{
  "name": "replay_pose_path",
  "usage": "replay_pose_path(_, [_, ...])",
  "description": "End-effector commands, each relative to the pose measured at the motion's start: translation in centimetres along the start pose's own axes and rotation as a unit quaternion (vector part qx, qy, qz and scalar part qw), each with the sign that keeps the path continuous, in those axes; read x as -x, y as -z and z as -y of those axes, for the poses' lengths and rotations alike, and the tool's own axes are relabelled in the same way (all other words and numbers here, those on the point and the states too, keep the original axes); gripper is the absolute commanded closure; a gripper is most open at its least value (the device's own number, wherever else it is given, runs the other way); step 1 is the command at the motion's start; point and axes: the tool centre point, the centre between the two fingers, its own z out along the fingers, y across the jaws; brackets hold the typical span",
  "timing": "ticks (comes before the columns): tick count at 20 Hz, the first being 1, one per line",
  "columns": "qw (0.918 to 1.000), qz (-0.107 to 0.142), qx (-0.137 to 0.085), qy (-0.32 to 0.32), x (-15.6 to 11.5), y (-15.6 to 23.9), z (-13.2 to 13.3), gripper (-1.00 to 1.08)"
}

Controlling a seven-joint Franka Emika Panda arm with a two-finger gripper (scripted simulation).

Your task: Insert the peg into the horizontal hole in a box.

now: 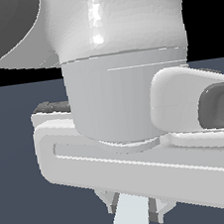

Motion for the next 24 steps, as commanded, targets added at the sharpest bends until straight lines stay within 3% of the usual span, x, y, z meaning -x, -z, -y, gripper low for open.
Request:
replay_pose_path(1, [0.9994,0.000,0.001,0.036,-5.0,1.2,-0.9,1.08])
replay_pose_path(8, [0.9901,0.000,0.002,0.140,-19.7,4.4,-1.6,1.08])
replay_pose_path(13, [0.9812,0.000,0.002,0.193,-27.2,6.0,-0.8,1.08])
replay_pose_path(18, [0.9745,-0.001,0.001,0.224,-31.5,6.9,0.1,1.08])
replay_pose_path(24, [0.9717,-0.001,0.001,0.236,-33.2,7.3,0.5,1.08])
